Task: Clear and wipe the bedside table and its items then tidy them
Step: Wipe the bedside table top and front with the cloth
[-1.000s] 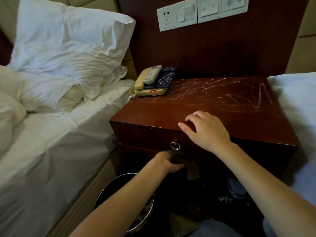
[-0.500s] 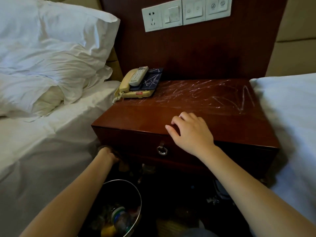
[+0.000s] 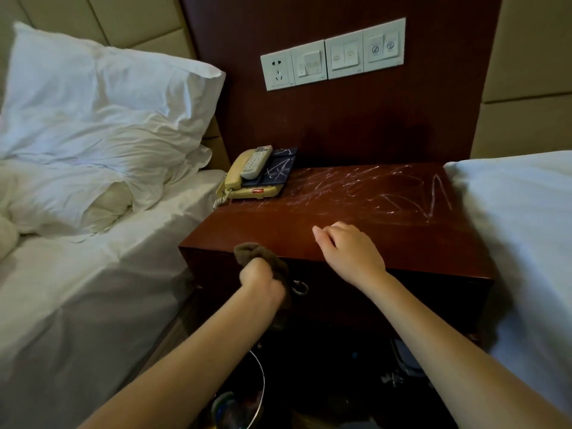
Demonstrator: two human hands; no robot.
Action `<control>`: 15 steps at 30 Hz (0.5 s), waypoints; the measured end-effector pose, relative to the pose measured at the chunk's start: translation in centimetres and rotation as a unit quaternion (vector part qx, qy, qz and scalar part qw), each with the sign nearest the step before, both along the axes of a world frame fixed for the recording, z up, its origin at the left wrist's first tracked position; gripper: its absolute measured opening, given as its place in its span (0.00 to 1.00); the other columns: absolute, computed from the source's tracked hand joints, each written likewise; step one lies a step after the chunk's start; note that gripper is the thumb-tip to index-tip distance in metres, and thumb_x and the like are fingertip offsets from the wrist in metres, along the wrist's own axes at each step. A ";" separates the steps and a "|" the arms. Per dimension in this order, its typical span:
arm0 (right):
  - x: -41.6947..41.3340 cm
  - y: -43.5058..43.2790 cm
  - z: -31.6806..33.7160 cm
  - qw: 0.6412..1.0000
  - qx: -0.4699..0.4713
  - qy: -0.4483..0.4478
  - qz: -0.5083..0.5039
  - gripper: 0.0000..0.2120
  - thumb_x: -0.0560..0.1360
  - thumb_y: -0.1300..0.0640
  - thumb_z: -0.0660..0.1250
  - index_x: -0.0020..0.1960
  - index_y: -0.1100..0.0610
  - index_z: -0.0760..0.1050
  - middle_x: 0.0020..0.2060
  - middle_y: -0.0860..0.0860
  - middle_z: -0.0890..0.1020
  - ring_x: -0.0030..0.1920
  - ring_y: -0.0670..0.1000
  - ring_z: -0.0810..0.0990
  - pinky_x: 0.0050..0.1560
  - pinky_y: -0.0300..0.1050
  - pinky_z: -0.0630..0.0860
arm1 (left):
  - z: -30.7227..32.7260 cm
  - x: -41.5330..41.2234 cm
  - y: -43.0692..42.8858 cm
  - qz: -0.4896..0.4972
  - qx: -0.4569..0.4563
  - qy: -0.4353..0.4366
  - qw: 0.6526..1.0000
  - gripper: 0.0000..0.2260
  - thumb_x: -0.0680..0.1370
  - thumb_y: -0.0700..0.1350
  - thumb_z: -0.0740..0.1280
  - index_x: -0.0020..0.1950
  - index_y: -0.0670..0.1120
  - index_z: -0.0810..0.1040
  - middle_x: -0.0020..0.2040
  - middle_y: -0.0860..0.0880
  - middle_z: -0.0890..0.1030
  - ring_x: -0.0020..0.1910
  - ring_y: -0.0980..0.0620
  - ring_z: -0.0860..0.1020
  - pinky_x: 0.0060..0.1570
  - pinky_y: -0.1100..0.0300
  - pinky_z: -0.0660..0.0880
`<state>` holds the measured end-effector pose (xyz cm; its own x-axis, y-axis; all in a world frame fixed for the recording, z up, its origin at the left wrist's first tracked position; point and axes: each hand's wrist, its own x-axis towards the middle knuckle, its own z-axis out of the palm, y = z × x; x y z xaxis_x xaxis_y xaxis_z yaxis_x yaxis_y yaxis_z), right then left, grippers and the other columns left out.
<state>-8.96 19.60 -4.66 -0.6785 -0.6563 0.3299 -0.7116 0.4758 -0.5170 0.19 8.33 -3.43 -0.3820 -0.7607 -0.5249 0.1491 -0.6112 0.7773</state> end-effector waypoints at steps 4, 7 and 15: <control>0.0 0.3 0.5 0.997 -0.049 -0.068 -0.002 0.25 0.81 0.43 0.48 0.50 0.55 0.79 0.47 0.49 0.80 0.50 0.48 0.77 0.51 0.47 0.73 | -0.4 -0.9 5.4 -0.008 -0.158 -0.074 0.985 0.20 0.82 0.42 0.54 0.74 0.47 0.62 0.71 0.46 0.68 0.68 0.46 0.69 0.67 0.55 0.66; 0.1 1.1 0.6 0.988 -0.092 -0.126 -0.009 0.23 0.81 0.42 0.49 0.56 0.54 0.78 0.51 0.48 0.81 0.52 0.47 0.77 0.51 0.43 0.72 | -3.3 -0.2 7.6 -0.033 -0.383 -0.111 0.916 0.25 0.82 0.42 0.54 0.77 0.51 0.48 0.78 0.52 0.45 0.76 0.54 0.45 0.73 0.57 0.49; -0.3 1.3 0.9 0.972 -0.161 -0.173 -0.006 0.17 0.81 0.45 0.55 0.61 0.52 0.74 0.48 0.42 0.76 0.45 0.37 0.72 0.43 0.29 0.66 | -4.8 0.0 6.1 -0.313 -0.787 -0.253 0.468 0.23 0.77 0.50 0.53 0.73 0.54 0.64 0.72 0.54 0.67 0.73 0.52 0.62 0.70 0.49 0.56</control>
